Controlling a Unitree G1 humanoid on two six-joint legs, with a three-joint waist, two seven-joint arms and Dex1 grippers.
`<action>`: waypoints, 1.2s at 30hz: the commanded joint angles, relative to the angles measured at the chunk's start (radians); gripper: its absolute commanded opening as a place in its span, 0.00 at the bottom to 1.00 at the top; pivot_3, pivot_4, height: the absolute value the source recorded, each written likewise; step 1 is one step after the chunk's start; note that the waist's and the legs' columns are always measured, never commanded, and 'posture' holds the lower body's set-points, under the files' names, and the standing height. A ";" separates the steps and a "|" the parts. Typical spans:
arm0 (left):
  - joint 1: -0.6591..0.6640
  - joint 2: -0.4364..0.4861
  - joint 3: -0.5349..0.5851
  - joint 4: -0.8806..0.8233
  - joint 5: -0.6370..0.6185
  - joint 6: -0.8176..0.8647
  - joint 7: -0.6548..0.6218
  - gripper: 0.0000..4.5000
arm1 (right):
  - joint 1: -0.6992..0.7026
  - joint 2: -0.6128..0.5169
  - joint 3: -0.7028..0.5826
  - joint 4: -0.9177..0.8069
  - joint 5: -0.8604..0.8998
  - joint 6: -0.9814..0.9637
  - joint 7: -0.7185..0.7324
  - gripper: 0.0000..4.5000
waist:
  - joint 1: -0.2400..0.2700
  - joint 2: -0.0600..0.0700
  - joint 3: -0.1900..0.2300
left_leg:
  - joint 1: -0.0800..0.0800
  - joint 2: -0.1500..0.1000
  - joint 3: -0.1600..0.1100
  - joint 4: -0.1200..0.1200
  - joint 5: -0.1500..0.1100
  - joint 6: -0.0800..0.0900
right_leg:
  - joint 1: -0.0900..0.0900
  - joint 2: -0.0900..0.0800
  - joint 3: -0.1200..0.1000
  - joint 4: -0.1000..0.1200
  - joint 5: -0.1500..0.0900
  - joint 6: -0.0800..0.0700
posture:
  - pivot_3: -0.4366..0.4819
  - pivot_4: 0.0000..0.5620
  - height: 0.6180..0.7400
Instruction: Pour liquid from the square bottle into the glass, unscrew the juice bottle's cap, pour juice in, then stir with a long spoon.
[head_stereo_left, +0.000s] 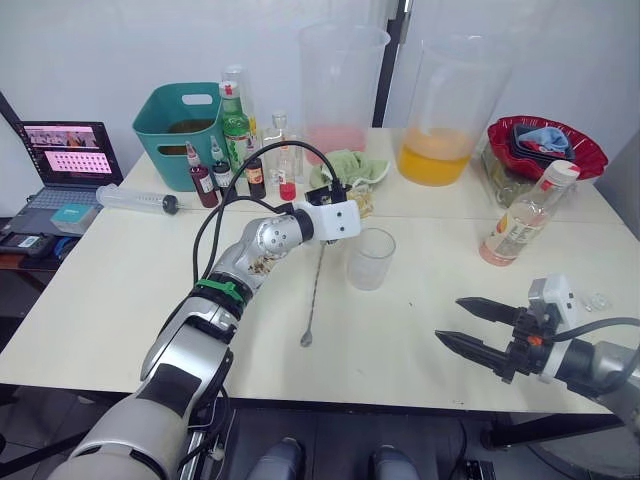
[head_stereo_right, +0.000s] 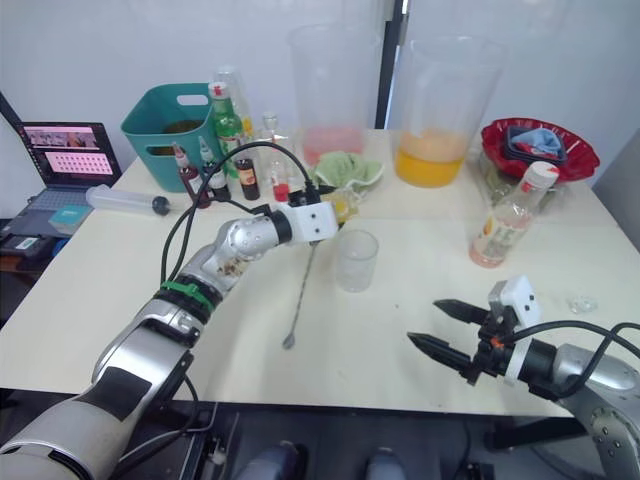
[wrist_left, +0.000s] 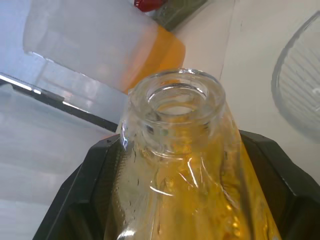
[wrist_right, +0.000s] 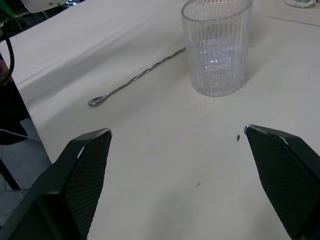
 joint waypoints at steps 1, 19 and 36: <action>-0.053 0.006 -0.002 -0.024 0.036 -0.074 0.068 0.62 | -0.004 0.009 -0.035 -0.039 0.032 0.003 -0.028 1.00 | -0.001 0.000 0.000 | 0.000 0.000 0.000 0.000 0.000 0.000 | 0.000 0.000 0.000 0.000 0.000 0.000 | 0.48 0.27 1.00; -0.116 0.018 -0.099 0.043 0.276 -0.133 0.321 0.62 | -0.028 0.016 -0.023 -0.049 0.034 -0.002 -0.081 1.00 | 0.000 0.000 0.000 | -0.001 0.000 0.001 0.002 0.000 0.000 | -0.001 0.000 0.000 0.001 0.000 0.000 | 0.48 0.27 1.00; -0.148 0.049 -0.191 0.026 0.453 -0.138 0.507 0.62 | -0.063 0.023 -0.017 -0.042 0.035 0.002 -0.097 1.00 | -0.001 0.000 0.000 | -0.003 0.000 0.001 0.003 0.000 0.000 | -0.002 0.000 0.000 0.002 0.000 0.000 | 0.48 0.27 1.00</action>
